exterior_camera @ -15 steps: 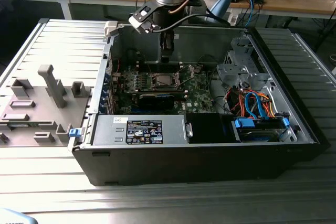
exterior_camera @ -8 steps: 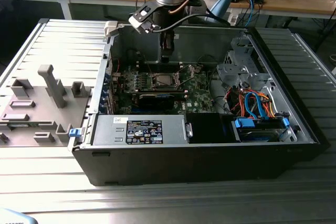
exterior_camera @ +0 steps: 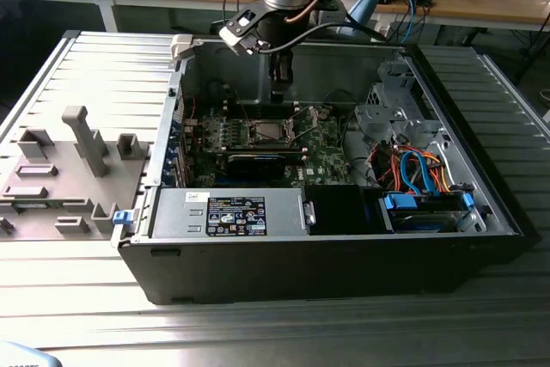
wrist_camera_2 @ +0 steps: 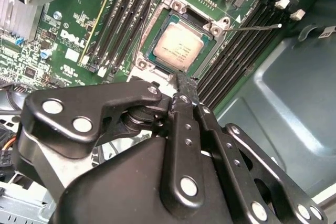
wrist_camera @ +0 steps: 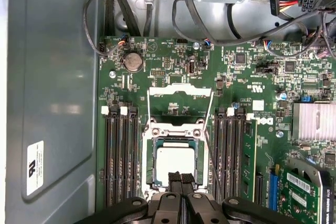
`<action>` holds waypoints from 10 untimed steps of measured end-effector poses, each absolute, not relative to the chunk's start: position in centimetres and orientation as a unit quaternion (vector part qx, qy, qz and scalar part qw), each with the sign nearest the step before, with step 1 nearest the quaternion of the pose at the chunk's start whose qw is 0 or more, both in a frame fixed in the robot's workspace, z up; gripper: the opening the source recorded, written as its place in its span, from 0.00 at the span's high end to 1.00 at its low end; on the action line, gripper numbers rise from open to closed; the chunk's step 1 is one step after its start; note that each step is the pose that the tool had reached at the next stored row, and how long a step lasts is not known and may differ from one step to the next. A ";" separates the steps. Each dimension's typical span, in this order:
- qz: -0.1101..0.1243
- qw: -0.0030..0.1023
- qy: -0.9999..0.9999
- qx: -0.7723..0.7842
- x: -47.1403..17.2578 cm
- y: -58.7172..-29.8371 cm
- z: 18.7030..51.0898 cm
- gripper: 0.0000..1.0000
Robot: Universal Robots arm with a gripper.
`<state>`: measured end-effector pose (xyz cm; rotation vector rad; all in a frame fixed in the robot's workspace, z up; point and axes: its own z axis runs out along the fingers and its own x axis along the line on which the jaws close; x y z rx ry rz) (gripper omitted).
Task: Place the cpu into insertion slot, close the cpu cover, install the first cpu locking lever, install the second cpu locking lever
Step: 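Close the cpu cover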
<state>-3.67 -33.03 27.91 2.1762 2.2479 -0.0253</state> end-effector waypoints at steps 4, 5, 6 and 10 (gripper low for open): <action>-0.008 0.006 0.718 0.696 -3.2 -33.0 27.9 0.89; -0.008 0.006 0.718 0.696 -3.0 -33.0 27.9 0.89; -0.008 0.006 0.718 0.696 -2.9 -33.0 27.9 0.89; -0.008 0.006 0.718 0.696 -2.5 -33.0 27.9 0.89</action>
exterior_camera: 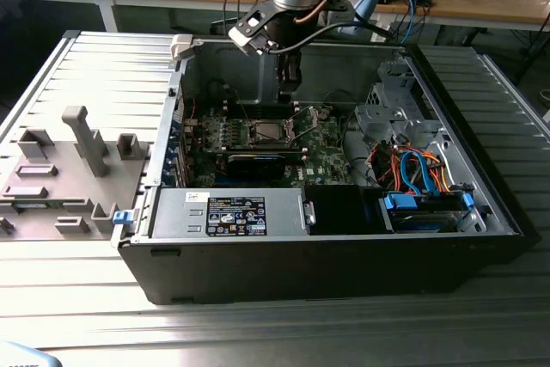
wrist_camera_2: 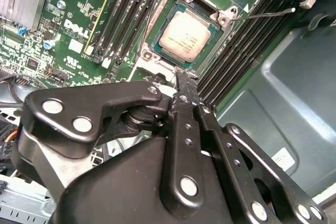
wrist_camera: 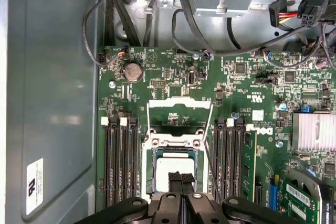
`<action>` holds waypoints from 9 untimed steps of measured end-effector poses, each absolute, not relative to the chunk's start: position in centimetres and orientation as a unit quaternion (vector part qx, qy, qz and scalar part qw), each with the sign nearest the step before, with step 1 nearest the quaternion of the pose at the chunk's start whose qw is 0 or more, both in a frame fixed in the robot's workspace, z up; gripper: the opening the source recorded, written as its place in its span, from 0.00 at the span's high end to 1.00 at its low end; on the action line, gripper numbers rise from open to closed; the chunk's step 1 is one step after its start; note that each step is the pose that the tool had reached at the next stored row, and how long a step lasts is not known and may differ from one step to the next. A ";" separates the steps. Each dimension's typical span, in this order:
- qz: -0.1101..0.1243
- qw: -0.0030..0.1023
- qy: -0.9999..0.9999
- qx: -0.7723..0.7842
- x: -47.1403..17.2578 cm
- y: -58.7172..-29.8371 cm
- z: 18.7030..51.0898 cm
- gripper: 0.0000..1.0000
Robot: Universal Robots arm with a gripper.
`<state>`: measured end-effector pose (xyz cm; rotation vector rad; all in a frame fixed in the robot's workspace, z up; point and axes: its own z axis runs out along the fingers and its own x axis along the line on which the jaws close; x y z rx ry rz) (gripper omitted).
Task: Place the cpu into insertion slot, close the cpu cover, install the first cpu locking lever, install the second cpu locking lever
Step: 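Close the cpu cover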
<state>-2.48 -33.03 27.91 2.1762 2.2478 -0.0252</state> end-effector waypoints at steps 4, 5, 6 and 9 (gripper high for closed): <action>-0.008 0.006 0.718 0.696 -1.9 -33.0 27.9 0.89; -0.008 0.006 0.718 0.696 -1.9 -33.0 27.9 0.89; -0.008 0.006 0.718 0.696 -1.8 -33.0 27.9 0.89; -0.008 0.006 0.718 0.696 -1.6 -33.0 27.9 0.89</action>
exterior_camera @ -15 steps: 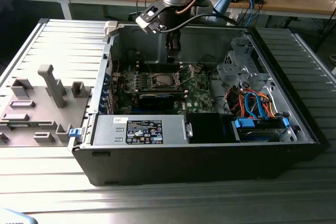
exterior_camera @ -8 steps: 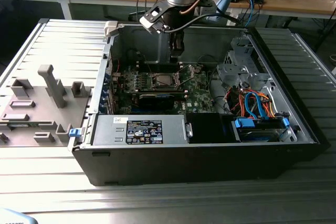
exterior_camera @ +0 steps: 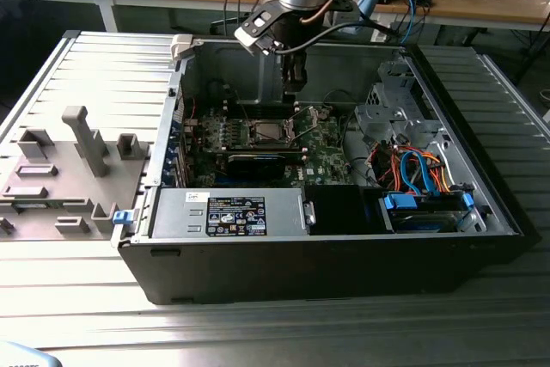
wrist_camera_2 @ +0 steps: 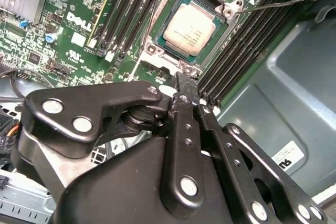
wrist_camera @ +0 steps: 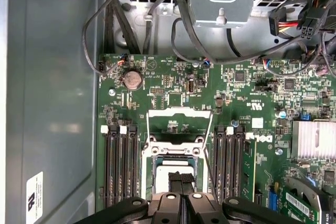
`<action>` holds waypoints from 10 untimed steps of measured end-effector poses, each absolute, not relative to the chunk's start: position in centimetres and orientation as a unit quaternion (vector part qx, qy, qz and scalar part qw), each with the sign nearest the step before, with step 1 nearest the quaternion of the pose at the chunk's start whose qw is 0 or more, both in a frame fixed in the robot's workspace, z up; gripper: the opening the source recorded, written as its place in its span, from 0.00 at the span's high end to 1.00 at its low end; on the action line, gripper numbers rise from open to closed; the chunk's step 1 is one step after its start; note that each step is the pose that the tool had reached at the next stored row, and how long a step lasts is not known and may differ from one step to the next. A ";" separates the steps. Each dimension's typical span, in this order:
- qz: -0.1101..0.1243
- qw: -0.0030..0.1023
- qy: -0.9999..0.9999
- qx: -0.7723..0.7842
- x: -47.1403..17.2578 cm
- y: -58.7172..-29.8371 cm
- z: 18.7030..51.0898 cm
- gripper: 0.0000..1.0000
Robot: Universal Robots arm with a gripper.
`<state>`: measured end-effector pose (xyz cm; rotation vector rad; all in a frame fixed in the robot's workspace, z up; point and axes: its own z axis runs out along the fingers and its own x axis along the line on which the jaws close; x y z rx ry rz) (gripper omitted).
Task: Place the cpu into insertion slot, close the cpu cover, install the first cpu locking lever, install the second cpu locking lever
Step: 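Close the cpu cover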
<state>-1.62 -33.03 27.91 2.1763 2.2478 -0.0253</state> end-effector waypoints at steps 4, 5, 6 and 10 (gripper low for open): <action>-0.008 0.006 0.718 0.696 -1.3 -33.0 27.9 0.89; -0.008 0.006 0.718 0.696 -1.1 -33.0 27.9 0.89; -0.008 0.006 0.718 0.696 -1.0 -33.0 27.9 0.89; -0.008 0.006 0.718 0.696 -0.7 -33.0 27.9 0.89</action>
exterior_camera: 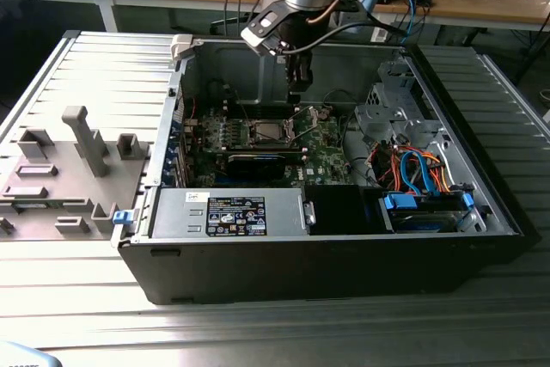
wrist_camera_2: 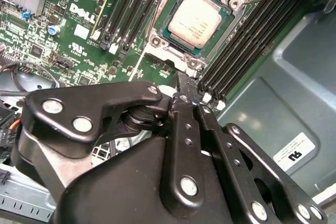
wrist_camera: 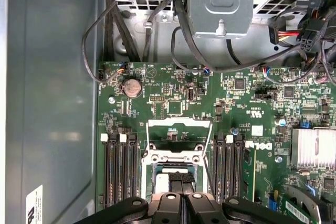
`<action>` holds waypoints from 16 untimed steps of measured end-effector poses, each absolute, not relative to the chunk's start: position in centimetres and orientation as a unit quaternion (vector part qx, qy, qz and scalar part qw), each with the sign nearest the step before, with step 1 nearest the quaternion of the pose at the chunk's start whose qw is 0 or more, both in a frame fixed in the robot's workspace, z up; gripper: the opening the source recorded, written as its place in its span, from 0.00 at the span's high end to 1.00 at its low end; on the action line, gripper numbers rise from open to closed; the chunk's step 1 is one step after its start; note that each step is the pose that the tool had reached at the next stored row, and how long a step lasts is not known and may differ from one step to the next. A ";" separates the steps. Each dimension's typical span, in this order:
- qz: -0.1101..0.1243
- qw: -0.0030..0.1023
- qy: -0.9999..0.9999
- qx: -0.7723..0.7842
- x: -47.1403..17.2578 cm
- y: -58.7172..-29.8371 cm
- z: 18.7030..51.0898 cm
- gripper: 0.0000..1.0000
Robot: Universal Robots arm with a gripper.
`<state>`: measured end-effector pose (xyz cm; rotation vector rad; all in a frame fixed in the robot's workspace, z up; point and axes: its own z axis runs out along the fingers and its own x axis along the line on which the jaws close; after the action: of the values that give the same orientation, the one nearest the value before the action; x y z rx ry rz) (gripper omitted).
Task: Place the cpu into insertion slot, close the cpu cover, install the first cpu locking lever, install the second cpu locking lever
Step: 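Close the cpu cover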
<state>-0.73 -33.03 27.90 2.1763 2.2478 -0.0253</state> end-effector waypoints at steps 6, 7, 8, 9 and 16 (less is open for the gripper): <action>-0.008 0.006 0.718 0.696 -0.4 -33.0 27.9 0.89; -0.008 0.006 0.718 0.696 -0.4 -33.0 27.9 0.89; -0.008 0.006 0.718 0.696 -0.3 -33.0 27.9 0.89; -0.008 0.006 0.718 0.696 -0.2 -33.0 27.9 0.89; -0.008 0.006 0.718 0.696 0.1 -33.0 27.9 0.89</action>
<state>0.11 -33.03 27.88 2.1762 2.2478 -0.0254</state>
